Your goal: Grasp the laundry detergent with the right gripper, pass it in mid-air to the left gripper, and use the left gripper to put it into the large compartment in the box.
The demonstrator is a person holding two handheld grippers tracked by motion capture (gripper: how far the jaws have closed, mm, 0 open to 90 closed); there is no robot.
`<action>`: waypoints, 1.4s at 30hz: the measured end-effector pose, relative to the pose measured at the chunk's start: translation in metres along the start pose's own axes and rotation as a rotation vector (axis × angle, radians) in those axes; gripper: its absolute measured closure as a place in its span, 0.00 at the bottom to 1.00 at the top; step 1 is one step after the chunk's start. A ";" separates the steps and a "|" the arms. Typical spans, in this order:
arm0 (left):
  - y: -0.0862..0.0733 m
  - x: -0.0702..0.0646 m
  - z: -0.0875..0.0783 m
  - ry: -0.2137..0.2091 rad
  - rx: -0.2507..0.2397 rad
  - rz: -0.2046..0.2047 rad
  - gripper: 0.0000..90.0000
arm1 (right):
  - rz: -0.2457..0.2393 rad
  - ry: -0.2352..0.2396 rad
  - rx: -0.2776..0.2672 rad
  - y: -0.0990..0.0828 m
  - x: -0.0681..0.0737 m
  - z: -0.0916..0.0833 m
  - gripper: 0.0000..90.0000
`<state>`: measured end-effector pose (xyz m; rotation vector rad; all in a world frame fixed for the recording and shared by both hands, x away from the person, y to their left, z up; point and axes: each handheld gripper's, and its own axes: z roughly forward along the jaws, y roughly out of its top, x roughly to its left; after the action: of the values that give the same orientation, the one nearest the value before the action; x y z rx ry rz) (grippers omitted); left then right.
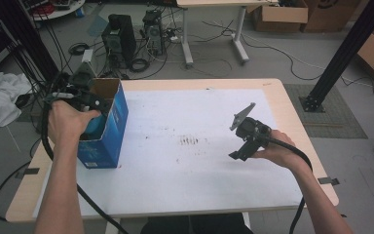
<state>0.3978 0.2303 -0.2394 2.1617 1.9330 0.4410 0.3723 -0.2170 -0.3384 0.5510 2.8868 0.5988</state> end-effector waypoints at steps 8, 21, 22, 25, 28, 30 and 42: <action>0.006 -0.017 -0.015 0.002 -0.013 0.060 0.18 | 0.000 -0.002 0.001 -0.001 0.000 0.000 0.18; 0.015 -0.065 -0.033 -0.010 -0.046 0.220 0.18 | 0.009 -0.009 0.004 -0.005 0.000 -0.002 0.18; 0.015 -0.070 -0.033 -0.013 -0.047 0.235 0.18 | 0.014 -0.010 0.006 -0.006 0.001 -0.003 0.18; 0.016 -0.084 -0.031 -0.041 -0.042 0.271 0.18 | 0.017 -0.014 0.006 -0.007 0.001 -0.004 0.18; 0.017 -0.097 -0.029 -0.063 -0.039 0.317 0.18 | 0.020 -0.019 0.011 -0.008 0.001 -0.006 0.18; 0.017 -0.106 -0.028 -0.074 -0.034 0.355 0.18 | 0.022 -0.019 0.011 -0.008 0.001 -0.006 0.18; 0.016 -0.152 -0.016 -0.179 0.002 0.622 0.18 | 0.032 -0.018 0.011 -0.013 -0.002 -0.013 0.18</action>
<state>0.3925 0.0766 -0.2317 2.6698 1.1410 0.3186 0.3668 -0.2336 -0.3314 0.6020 2.8714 0.5794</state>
